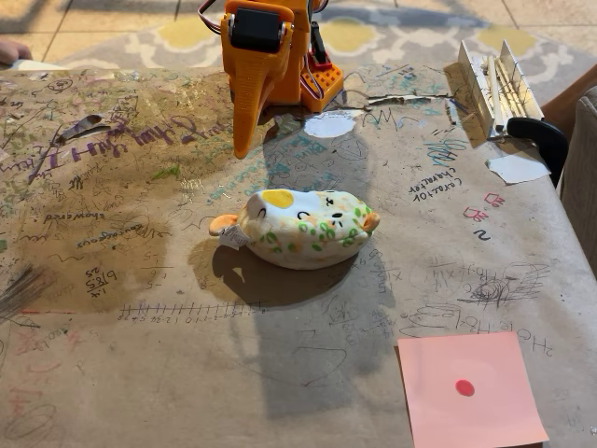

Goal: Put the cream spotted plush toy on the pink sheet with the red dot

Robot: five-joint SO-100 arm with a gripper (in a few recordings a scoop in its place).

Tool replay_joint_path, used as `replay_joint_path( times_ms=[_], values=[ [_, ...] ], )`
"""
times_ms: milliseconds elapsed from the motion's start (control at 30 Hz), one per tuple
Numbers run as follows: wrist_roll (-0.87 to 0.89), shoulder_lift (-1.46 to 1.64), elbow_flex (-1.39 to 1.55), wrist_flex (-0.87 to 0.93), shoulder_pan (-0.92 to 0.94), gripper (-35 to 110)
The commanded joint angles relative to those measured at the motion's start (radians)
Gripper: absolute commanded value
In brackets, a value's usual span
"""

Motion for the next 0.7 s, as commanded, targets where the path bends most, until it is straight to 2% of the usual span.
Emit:
replay_joint_path(
  times_ms=[0, 200, 367, 467, 667],
  values=[
    [0.091, 0.015, -0.017, -0.015, 0.109, 0],
    [0.133, 0.015, -0.017, -0.015, 0.149, 0],
    [0.109, 0.015, -0.017, -0.015, 0.141, 0],
    [0.031, 0.015, -0.017, -0.009, 0.114, 0],
    [0.023, 0.015, -0.017, -0.009, 0.115, 0]
  ],
)
